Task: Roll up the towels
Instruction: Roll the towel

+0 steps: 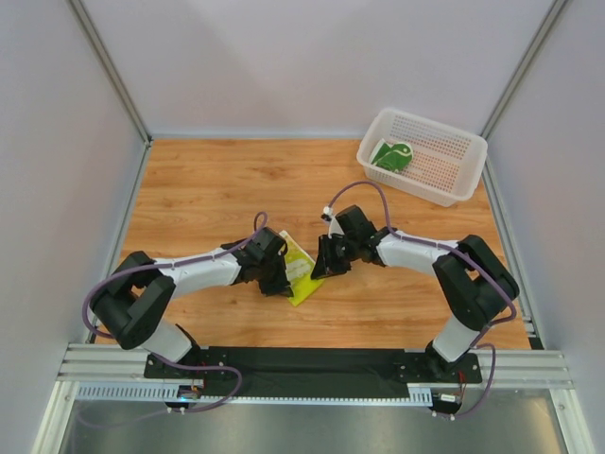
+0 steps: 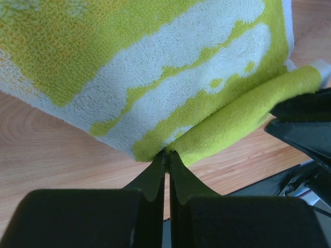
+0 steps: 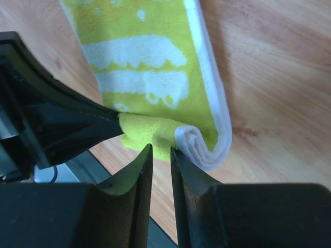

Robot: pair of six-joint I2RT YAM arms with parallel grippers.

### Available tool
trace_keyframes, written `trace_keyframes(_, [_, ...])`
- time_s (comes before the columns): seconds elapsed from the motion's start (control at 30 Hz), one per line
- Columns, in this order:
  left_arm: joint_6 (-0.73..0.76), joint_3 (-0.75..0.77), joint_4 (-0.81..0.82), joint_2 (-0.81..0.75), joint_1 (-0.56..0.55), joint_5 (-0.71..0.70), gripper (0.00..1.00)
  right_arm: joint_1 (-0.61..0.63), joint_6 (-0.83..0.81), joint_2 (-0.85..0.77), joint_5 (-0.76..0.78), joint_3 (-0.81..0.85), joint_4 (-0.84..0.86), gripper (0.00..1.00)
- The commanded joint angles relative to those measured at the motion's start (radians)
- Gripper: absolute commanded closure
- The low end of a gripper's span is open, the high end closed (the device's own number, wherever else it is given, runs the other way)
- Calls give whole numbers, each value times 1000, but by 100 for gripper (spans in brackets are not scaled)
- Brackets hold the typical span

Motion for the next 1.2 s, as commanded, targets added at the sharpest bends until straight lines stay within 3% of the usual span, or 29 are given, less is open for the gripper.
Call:
trace_keyframes(0.0, [25, 7, -23, 25, 9, -5, 98, 2, 12, 48, 57, 8, 74, 79])
trace_keyframes(0.3, [48, 6, -49, 15, 12, -22, 91, 2, 21, 103, 279, 13, 1, 80])
trace_keyframes(0.7, [16, -80, -120, -132, 11, -81, 81, 4, 9, 138, 309, 14, -18, 80])
trace_keyframes(0.87, [19, -66, -265, -237, 9, -217, 83, 9, 6, 144, 301, 25, -30, 81])
trace_keyframes(0.97, [61, 62, -448, -310, -159, -524, 82, 16, 3, 126, 305, 39, -50, 81])
trace_keyframes(1.03, [170, 127, -448, -323, -210, -590, 81, 25, 1, 115, 304, 47, -59, 81])
trace_keyframes(1.17, [360, 147, -311, -295, -296, -583, 75, 30, -3, 86, 307, 67, -90, 81])
